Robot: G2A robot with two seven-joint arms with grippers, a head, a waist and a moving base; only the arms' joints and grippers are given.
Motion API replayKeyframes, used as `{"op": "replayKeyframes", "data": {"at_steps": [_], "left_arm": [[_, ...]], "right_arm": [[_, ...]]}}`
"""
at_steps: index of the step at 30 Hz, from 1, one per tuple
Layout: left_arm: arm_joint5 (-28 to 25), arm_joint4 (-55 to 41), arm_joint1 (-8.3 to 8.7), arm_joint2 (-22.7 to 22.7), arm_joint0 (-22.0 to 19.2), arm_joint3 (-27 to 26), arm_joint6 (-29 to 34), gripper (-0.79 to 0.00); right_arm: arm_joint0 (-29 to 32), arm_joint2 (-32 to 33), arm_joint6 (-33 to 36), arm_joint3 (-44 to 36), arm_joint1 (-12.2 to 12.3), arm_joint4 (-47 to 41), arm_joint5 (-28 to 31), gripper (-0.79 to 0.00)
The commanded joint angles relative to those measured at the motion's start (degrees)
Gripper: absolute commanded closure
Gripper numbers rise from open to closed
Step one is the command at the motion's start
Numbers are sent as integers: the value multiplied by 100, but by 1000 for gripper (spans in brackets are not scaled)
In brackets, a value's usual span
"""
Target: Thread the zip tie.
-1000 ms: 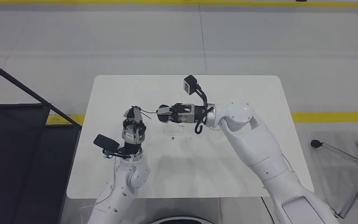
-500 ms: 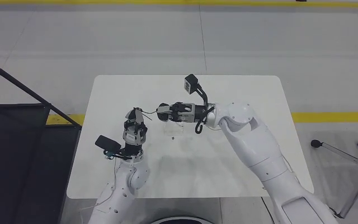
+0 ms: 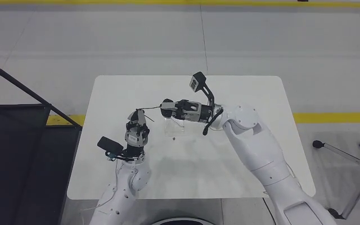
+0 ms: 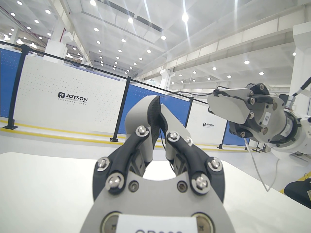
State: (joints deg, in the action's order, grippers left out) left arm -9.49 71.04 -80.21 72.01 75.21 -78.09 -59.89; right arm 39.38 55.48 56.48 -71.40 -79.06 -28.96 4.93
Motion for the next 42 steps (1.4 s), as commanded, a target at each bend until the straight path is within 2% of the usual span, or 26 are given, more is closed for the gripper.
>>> {"op": "replayKeyframes", "data": {"at_steps": [1,17,25,42], "left_arm": [[-13,-1,-2,4,1,4,-5,0],[-58,-80,-23,83,-17,32,-32,0],[-81,-108,-31,122,-24,46,-37,0],[63,236,-49,90,-90,224,-175,0]], "right_arm": [[-32,-38,36,24,-5,60,-76,0],[-358,-435,72,234,-77,709,-616,0],[-419,-429,-212,348,-103,771,-894,0],[-293,-333,-228,191,-132,608,-446,0]]}}
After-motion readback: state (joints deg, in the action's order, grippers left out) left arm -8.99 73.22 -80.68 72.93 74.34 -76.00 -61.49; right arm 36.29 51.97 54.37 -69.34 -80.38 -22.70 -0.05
